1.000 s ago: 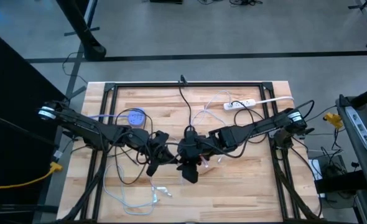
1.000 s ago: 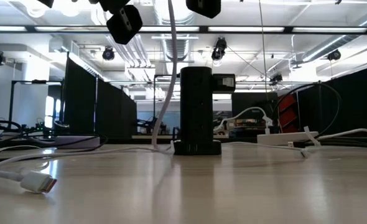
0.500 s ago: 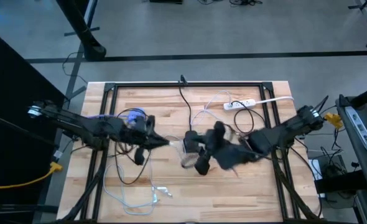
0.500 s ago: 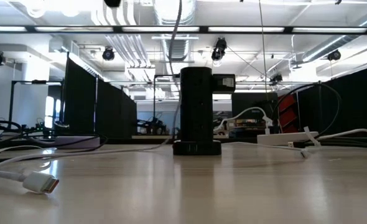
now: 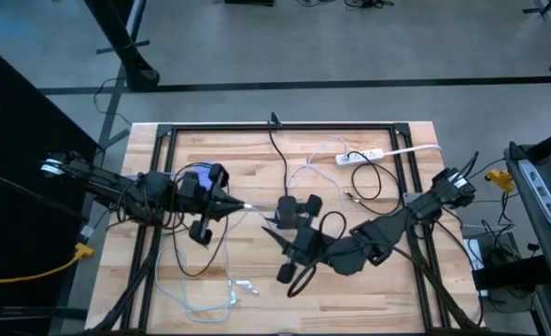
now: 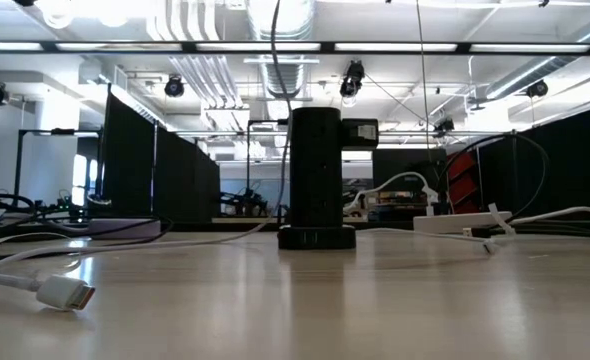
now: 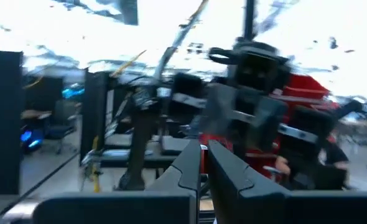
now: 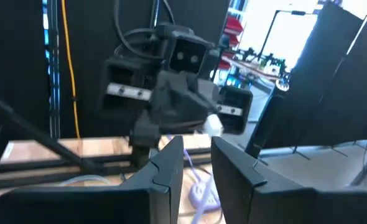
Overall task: Insert USB
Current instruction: Insert the purple charger cable into the black charger adapter
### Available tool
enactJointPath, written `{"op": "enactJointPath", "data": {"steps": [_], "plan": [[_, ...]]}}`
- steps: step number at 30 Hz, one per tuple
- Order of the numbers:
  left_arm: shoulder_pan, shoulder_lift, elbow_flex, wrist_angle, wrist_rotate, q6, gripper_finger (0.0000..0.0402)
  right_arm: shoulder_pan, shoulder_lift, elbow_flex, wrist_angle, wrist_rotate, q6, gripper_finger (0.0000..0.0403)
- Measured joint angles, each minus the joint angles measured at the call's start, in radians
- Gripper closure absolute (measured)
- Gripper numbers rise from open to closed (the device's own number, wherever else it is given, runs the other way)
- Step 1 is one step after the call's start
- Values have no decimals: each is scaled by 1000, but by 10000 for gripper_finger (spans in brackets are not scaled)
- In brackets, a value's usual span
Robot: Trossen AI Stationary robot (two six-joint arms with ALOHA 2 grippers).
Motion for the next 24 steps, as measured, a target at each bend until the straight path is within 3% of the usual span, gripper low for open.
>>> {"op": "enactJointPath", "data": {"steps": [4, 8, 13, 24], "plan": [[-10, 13, 41, -6, 25, 87, 399, -21, 10, 0, 69, -6, 8, 351], [-13, 13, 89, -91, 26, 171, 399, -41, 10, 0, 74, -112, 44, 351], [-13, 13, 131, -191, 28, 223, 399, -47, 10, 0, 75, -150, 45, 316], [-16, 13, 131, -196, 82, 216, 399, -66, 12, 0, 68, -150, -30, 237]]}}
